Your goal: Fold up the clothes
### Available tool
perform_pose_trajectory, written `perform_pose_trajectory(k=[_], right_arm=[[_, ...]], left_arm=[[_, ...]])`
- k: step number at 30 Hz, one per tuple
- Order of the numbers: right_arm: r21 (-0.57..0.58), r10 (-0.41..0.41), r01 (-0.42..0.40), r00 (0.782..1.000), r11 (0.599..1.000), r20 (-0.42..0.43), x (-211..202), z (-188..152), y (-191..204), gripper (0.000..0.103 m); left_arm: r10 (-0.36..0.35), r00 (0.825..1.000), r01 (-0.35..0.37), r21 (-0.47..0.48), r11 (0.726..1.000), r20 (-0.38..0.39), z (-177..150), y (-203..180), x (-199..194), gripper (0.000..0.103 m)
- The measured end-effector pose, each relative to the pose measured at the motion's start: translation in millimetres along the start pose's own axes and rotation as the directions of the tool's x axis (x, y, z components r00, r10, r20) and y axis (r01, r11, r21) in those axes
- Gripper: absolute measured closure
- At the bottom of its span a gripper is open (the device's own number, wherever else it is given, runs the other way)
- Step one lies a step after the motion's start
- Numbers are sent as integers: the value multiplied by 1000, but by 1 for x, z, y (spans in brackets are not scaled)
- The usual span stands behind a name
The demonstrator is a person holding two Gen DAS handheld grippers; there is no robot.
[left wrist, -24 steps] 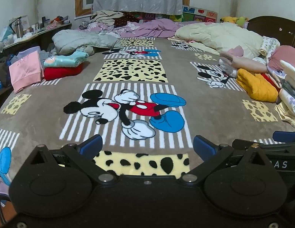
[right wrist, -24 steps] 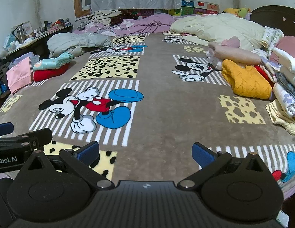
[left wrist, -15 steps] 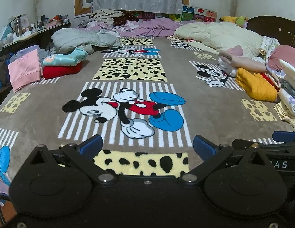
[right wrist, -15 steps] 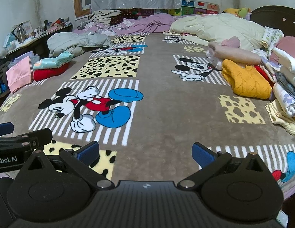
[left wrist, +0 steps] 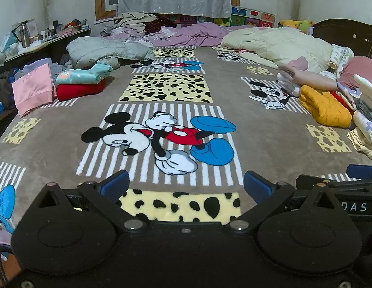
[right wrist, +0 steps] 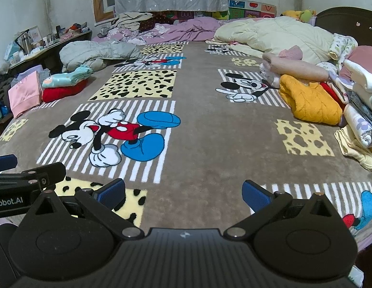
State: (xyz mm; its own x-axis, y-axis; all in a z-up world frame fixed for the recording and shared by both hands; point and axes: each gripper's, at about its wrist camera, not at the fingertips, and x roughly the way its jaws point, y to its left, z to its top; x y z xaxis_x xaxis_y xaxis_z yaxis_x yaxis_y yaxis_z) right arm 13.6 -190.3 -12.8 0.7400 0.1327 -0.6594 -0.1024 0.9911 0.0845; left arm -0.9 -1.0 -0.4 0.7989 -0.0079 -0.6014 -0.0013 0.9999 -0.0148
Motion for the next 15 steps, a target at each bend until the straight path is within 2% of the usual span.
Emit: perform_pose_trajectory(k=[15], right_arm=[[-2, -1, 1, 1000, 1000, 6, -5, 0, -2, 0]], left_arm=[[-2, 1000, 2, 2, 1000, 7, 0, 1, -3, 0]])
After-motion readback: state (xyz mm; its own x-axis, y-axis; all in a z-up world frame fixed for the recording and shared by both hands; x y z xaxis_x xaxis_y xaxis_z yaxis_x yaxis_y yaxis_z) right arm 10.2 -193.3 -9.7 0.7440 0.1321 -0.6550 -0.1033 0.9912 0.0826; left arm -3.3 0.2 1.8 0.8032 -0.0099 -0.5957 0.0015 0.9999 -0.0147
